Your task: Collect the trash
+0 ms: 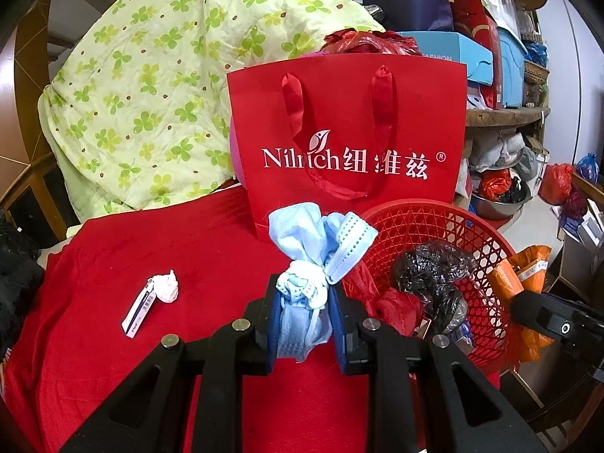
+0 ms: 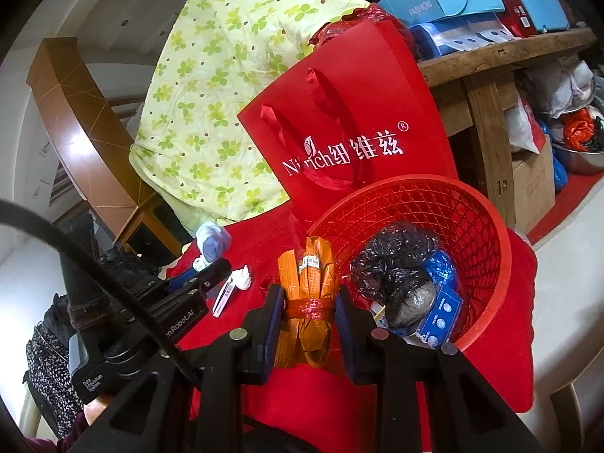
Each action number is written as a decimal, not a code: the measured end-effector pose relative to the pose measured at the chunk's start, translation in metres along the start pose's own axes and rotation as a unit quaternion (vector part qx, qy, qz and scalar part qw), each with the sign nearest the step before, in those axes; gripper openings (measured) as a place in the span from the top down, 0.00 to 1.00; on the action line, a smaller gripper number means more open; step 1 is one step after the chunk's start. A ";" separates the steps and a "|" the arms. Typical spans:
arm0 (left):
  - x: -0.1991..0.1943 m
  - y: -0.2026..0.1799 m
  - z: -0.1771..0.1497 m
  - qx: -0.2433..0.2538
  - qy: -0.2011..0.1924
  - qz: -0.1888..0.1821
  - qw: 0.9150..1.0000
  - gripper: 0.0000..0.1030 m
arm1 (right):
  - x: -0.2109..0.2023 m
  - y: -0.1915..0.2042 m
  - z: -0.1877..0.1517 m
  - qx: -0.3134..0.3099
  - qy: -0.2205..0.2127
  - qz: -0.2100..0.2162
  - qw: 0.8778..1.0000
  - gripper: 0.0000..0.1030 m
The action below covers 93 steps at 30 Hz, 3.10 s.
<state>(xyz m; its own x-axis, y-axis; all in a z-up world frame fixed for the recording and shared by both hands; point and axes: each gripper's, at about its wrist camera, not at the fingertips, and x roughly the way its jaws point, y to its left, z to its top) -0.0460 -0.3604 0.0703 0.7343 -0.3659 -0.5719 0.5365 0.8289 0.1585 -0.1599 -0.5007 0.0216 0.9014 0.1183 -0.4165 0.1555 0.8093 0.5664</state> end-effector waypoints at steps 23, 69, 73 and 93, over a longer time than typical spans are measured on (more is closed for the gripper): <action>0.016 -0.016 0.001 0.017 0.013 -0.015 1.000 0.75 | 0.005 -0.009 0.004 0.009 0.003 -0.009 1.000 0.72; 0.041 -0.038 -0.020 0.023 0.056 -0.157 0.986 0.46 | 0.011 -0.046 0.013 0.079 0.008 -0.027 0.996 0.68; 0.035 -0.028 -0.022 0.017 0.048 -0.146 0.988 0.33 | 0.011 -0.043 0.010 0.080 0.009 -0.027 0.996 0.68; -0.009 0.027 -0.040 0.020 0.015 -0.071 0.997 0.31 | -0.001 0.001 0.000 0.059 -0.010 -0.010 0.998 0.38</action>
<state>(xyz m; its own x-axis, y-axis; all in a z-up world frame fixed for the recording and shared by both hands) -0.0547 -0.3178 0.0476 0.6365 -0.4654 -0.6151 0.6515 0.7512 0.1059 -0.1611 -0.4997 0.0225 0.9051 0.0901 -0.4156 0.2194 0.7382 0.6379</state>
